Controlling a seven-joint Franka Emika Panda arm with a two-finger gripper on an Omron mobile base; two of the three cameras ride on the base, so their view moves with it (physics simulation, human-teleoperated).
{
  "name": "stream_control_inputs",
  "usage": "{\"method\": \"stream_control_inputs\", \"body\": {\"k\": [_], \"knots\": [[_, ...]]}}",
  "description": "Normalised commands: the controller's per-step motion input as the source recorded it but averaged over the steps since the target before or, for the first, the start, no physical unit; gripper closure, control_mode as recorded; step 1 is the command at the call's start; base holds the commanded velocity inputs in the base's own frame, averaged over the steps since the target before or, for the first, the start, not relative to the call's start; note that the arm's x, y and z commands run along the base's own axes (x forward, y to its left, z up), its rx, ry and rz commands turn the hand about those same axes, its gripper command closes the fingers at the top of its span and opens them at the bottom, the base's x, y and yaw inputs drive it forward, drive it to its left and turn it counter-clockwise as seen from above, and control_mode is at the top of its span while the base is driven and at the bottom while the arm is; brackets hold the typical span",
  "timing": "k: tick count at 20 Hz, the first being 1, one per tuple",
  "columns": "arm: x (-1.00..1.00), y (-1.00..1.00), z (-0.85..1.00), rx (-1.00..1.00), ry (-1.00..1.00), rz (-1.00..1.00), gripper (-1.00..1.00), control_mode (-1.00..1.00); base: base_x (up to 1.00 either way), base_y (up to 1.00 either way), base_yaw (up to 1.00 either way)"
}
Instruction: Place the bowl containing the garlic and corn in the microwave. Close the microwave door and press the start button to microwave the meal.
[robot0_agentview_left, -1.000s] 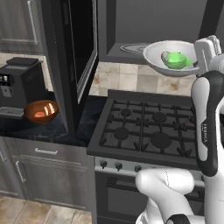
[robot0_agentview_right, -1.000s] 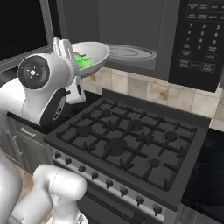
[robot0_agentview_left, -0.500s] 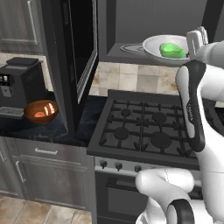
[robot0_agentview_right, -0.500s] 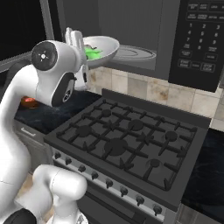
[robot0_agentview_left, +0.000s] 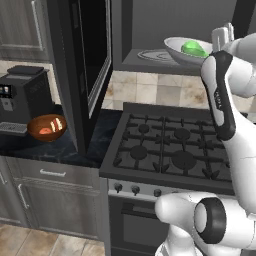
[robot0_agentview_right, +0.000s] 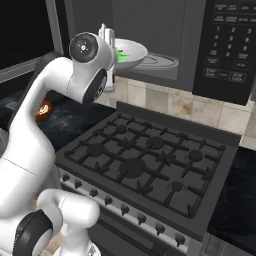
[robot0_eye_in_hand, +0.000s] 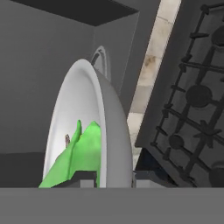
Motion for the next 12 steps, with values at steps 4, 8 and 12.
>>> {"method": "stream_control_inputs", "body": {"k": [4,8,12], "knots": [[0.52,-0.02,0.00,-0.04,0.00,-0.05,1.00,-1.00,0.00,0.00,0.00],[0.56,-0.02,0.00,-0.12,0.03,-0.06,1.00,-1.00,0.00,0.00,0.00],[0.67,-0.12,0.00,-0.05,0.07,-0.03,1.00,-1.00,0.00,0.00,0.00]]}}
